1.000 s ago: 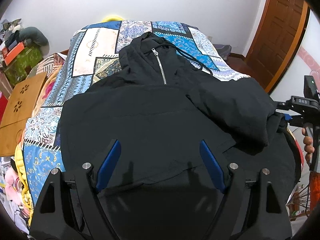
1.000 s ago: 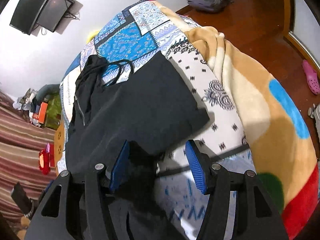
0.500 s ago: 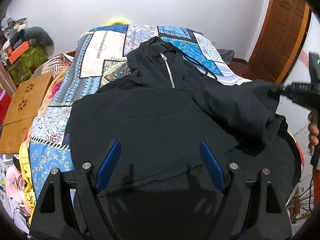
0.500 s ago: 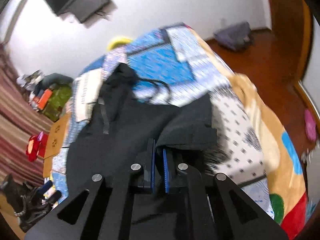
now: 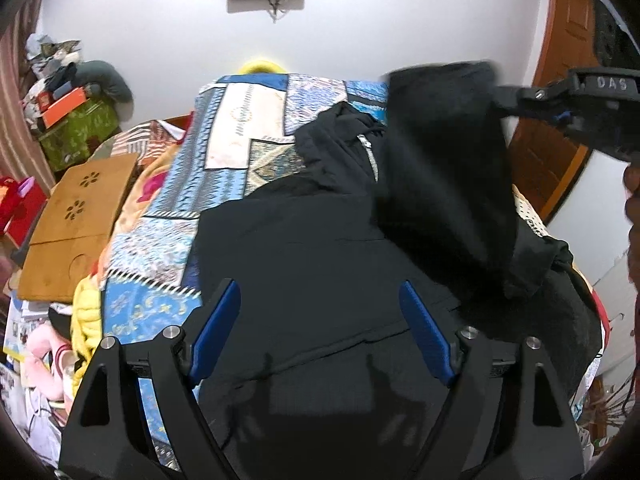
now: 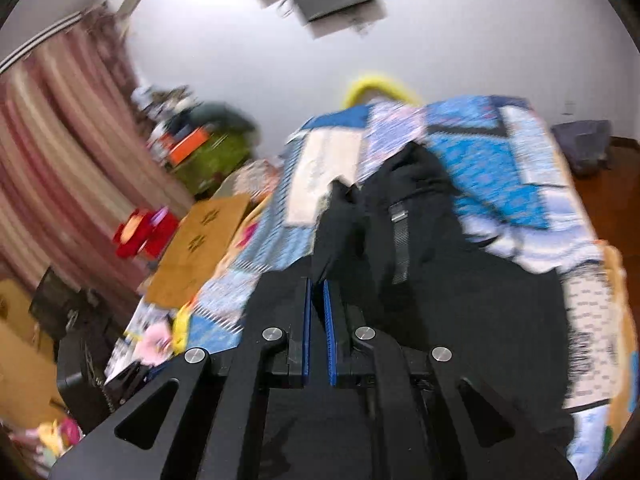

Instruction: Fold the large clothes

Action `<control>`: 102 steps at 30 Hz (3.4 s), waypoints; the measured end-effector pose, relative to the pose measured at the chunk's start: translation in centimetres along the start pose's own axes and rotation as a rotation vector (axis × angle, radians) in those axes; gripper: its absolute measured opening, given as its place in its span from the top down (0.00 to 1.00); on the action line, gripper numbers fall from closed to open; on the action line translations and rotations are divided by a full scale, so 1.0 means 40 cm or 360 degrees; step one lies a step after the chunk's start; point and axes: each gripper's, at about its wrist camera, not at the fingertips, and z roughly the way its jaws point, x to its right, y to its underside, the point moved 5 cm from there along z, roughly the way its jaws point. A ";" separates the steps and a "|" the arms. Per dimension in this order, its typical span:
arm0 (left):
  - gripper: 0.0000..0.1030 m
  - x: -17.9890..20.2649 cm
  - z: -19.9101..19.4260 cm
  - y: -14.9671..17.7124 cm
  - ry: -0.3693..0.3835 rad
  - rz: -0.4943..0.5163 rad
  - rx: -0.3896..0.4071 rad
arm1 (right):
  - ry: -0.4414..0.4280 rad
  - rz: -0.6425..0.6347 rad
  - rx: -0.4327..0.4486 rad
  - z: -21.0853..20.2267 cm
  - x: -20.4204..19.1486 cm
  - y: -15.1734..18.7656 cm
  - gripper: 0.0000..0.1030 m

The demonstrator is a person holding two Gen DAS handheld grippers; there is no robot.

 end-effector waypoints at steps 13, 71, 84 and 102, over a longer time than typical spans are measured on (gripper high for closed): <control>0.18 -0.144 0.019 0.129 0.0061 -0.0309 -0.0203 | 0.0033 -0.0293 -0.0317 0.136 -0.104 0.149 0.94; 0.86 -0.139 0.201 0.104 -0.0140 -0.0143 -0.0302 | 0.0702 0.0160 -0.0383 -0.081 0.452 0.293 0.43; 0.51 -0.162 0.176 0.126 -0.0236 -0.0106 -0.0408 | 0.0717 0.0135 -0.0338 -0.094 0.429 0.247 0.42; 0.36 0.005 0.177 -0.369 -0.0045 0.0133 0.0039 | 0.0540 -0.0050 0.0068 -0.062 0.323 -0.104 0.42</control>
